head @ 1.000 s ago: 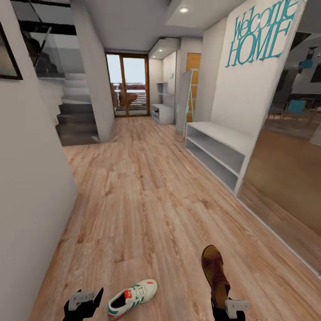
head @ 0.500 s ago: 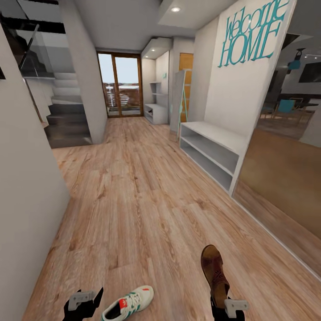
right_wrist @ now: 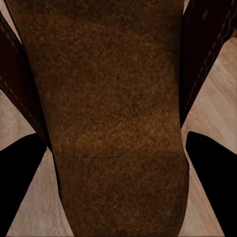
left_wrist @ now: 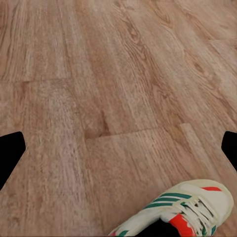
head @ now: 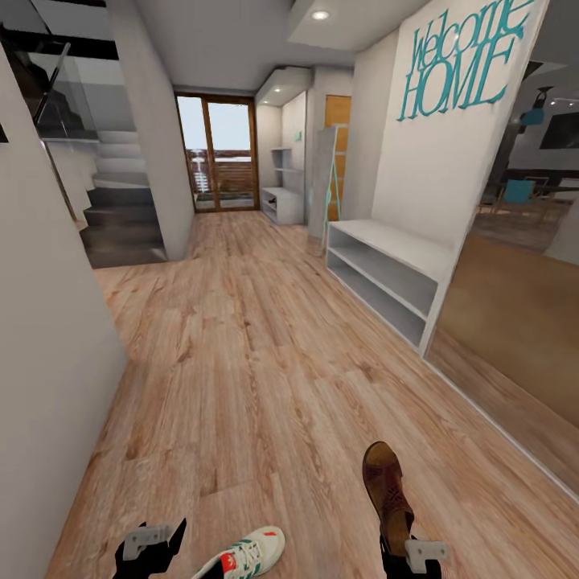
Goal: Pick up the two gym shoes and the two sandals from the corridor floor and place them onto the hallstand (shoe rack) in the corridor, making sure they are on the rack and not on the floor. Arrange them so the two gym shoes are next to each other and the two sandals are next to each other.
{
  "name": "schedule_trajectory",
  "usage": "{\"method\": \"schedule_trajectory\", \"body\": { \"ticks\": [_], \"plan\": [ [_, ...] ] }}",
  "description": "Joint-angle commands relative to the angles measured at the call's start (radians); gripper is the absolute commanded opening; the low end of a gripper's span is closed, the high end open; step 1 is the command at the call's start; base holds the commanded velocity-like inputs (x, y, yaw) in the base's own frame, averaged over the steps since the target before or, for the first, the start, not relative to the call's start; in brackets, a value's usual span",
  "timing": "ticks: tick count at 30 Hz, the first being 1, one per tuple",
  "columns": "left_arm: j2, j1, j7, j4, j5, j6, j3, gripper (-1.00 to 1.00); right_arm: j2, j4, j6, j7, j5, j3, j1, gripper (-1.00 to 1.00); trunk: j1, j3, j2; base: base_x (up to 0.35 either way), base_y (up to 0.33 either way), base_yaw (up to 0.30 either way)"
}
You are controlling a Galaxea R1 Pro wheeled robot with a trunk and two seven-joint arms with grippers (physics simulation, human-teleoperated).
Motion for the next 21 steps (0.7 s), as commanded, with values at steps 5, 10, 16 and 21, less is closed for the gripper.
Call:
{"method": "schedule_trajectory", "body": {
  "ticks": [5, 10, 16, 21],
  "plan": [
    [-0.001, -0.001, -0.007, 0.001, -0.006, -0.004, 0.007, 1.00, 0.001, 0.000, -0.003, -0.003, 0.011, -0.005, -0.001, -1.00, 0.000, -0.001, 0.000, 0.184, 0.197, 0.000],
    [-0.001, -0.001, -0.007, 0.001, -0.006, -0.004, 0.007, 1.00, 0.001, 0.000, -0.003, -0.003, 0.011, -0.005, -0.001, -1.00, 0.000, -0.001, 0.000, 0.087, 0.088, 0.000],
    [-0.001, -0.001, -0.007, 0.001, -0.006, -0.004, 0.007, 1.00, 0.000, 0.000, -0.003, -0.003, 0.011, -0.005, -0.001, -1.00, 0.000, -0.001, 0.000, 0.019, 0.019, -0.022],
    [-0.001, -0.001, -0.007, 0.001, -0.006, -0.004, 0.007, 1.00, 0.000, 0.000, -0.003, -0.003, 0.011, -0.006, -0.001, -1.00, 0.000, -0.001, 0.000, 0.004, 0.004, -0.170]
  ]
}}
